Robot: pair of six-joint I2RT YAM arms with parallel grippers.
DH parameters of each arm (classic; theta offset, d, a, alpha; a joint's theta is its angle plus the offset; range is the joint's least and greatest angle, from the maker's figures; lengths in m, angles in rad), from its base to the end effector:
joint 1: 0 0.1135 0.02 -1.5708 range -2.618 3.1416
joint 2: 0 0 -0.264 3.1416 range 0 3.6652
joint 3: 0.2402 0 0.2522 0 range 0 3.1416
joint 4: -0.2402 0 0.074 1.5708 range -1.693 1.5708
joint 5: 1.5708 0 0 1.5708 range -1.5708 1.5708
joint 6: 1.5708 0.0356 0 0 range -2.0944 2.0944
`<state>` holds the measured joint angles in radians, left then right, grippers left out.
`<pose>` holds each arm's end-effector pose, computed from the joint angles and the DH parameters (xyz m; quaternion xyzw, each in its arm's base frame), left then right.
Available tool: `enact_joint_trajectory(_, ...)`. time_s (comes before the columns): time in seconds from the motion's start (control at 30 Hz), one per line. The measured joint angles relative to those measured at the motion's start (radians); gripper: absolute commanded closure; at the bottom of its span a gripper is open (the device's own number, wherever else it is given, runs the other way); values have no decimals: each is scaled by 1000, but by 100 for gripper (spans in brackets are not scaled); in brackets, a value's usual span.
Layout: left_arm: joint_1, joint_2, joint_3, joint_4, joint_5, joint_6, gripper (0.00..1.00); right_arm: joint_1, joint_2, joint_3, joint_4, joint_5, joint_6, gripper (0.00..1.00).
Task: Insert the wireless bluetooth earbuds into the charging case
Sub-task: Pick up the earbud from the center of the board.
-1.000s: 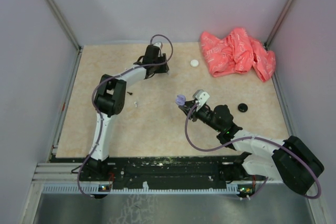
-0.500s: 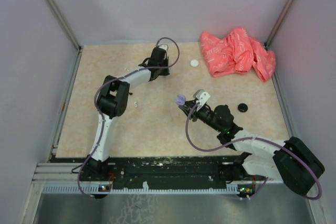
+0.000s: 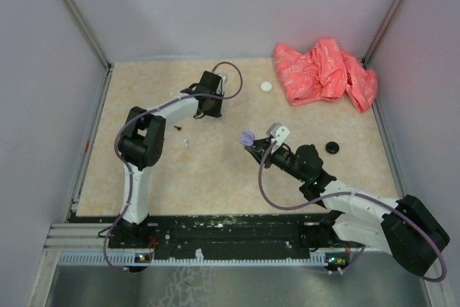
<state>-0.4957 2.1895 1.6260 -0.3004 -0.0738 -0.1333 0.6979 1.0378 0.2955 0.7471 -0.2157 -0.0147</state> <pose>0.4264 -0.2276 0.1652 0.1564 0.9245 -0.0741 0.3396 0.1604 0.1444 0.2200 -0.3161 0.6307 0.3076 0.6385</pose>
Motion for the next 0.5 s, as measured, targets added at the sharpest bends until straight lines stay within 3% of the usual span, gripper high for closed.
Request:
enact_joint_trajectory(0.27,-2,-100,-89,-194,14,60,75,0,-23,0,-40,-24,20,100)
enact_joint_trajectory(0.5,-2,-101,-62,-308,9,59,69,0,-23,0,-68,-42,34,100)
